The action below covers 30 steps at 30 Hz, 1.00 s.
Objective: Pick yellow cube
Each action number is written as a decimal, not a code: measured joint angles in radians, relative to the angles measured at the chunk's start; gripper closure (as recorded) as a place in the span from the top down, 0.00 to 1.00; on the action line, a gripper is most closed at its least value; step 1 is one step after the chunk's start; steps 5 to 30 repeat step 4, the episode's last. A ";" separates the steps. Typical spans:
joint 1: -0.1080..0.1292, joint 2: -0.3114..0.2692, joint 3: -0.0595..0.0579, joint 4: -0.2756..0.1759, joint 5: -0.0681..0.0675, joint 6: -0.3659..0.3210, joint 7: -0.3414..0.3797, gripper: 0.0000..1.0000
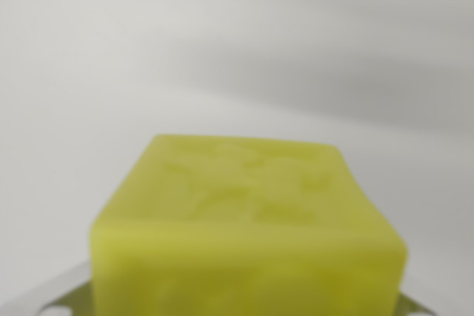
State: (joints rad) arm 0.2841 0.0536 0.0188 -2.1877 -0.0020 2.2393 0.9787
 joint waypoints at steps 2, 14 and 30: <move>0.000 0.000 0.000 0.000 0.000 0.000 0.000 0.00; 0.000 0.000 0.000 0.000 0.000 0.000 0.000 0.00; 0.000 0.000 0.000 0.000 0.000 0.000 0.000 0.00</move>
